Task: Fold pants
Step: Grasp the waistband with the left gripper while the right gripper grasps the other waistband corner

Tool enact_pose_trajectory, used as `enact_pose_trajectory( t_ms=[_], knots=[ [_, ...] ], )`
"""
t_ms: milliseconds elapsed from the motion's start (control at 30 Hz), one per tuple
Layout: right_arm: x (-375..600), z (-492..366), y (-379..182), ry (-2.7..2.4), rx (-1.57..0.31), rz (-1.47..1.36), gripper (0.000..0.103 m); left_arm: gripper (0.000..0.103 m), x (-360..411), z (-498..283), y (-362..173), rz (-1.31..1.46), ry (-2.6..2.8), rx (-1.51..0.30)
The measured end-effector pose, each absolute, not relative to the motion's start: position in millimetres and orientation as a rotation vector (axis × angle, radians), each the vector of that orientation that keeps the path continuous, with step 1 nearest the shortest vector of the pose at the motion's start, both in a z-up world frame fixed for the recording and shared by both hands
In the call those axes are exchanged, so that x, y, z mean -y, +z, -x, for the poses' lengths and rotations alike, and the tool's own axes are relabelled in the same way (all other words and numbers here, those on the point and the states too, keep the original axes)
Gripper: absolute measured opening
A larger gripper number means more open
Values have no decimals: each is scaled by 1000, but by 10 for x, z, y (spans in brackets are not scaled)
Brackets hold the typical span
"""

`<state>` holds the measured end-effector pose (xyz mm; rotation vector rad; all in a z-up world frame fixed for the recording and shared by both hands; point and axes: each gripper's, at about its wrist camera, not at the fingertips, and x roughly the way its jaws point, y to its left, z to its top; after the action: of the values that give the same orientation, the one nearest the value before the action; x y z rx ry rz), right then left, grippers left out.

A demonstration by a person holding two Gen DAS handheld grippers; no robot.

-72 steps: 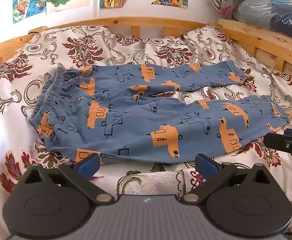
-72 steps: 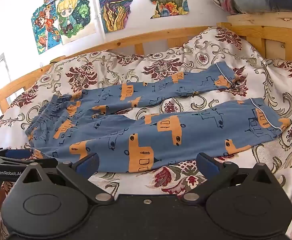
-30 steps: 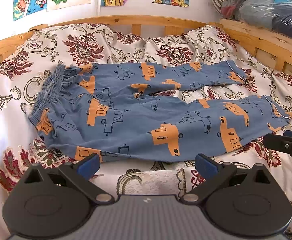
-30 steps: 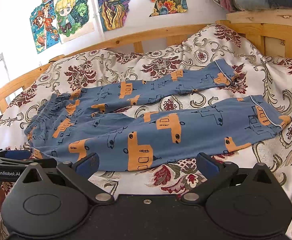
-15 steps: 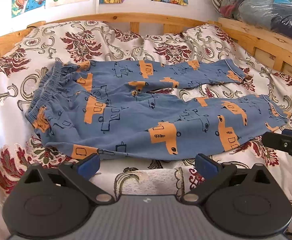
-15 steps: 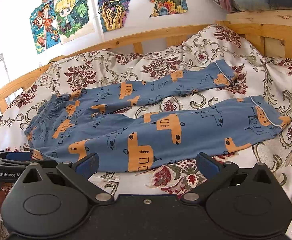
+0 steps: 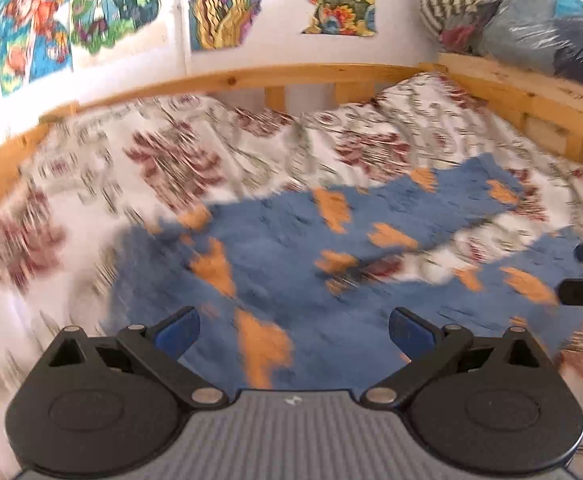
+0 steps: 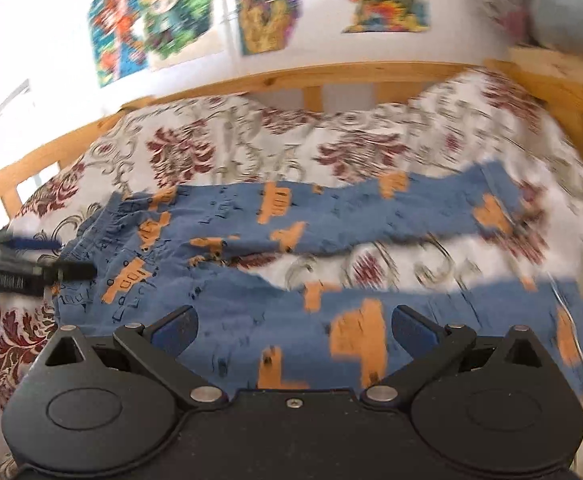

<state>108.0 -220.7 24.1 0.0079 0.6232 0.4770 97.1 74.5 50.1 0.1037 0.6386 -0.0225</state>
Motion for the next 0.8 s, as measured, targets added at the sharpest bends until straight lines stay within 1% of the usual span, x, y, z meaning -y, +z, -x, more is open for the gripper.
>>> enact_pose_trajectory(
  t_ms=[167, 300, 500, 533, 600, 667, 733, 800],
  knots=[
    [1933, -1709, 357, 587, -624, 95, 102, 103, -1241, -1612, 628, -189, 19, -653],
    [1692, -2298, 409, 692, -630, 187, 102, 103, -1531, -2052, 600, -231, -2, -687],
    [1239, -3210, 406, 901, -644, 311, 102, 102, -1808, -2431, 490, -245, -89, -762],
    [1170, -3322, 397, 930, -650, 322, 102, 101, -1841, -2496, 475, -259, -104, -779],
    [1003, -3586, 366, 991, -676, 342, 102, 96, -1888, -2581, 446, -280, -127, -815],
    [868, -3798, 335, 1022, -693, 355, 102, 89, -1965, -2685, 421, -278, -156, -864],
    [760, -3965, 305, 1036, -707, 363, 100, 86, -2044, -2762, 401, -269, -184, -915],
    [685, -4096, 265, 1037, -716, 395, 91, 83, -2108, -2819, 389, -275, -217, -952]
  ],
)
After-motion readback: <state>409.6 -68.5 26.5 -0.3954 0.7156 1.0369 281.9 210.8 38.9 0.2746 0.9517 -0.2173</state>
